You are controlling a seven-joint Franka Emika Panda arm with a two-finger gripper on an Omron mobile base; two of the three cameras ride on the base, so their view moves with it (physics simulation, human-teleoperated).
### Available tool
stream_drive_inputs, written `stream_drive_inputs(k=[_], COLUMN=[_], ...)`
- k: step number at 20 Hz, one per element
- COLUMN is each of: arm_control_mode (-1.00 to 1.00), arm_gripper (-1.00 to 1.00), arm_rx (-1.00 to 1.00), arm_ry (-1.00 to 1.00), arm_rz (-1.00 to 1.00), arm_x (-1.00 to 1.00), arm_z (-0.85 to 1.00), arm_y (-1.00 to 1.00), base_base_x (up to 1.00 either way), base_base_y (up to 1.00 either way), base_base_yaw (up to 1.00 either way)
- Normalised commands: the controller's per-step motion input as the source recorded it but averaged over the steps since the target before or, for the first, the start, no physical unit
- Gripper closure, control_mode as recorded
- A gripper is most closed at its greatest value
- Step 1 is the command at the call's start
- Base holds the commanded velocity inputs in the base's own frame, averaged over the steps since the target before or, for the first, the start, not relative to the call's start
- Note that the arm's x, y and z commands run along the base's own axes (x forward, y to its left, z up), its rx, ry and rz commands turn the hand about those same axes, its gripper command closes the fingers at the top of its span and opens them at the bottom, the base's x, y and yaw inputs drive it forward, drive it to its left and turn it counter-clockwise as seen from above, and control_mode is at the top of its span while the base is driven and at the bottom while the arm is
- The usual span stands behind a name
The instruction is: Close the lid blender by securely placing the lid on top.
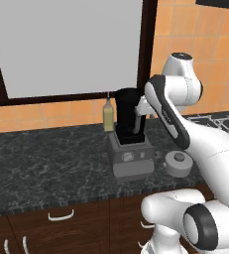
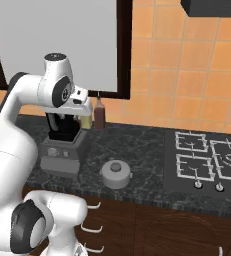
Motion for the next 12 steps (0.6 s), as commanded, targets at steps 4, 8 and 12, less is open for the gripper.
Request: stream_drive_inputs(k=[4, 8, 12], arm_control_mode=[-1.00, -1.00, -1.00], arm_gripper=[-1.00, -1.00, -1.00], arm_rx=[0.00, 0.17, 0.17], arm_ry=[0.00, -0.02, 0.01], arm_rz=[0.00, -0.07, -0.18], arm_x=[-0.09, -0.34, -0.26], arm_z=[-0.06, -0.34, -0.41], arm_y=[-0.04, -0.86, -1.00], base_base_x=[0.00, 0.00, 0.00], base_base_y=[0.00, 0.00, 0.00], base_base_yaw=[0.00, 0.00, 0.00])
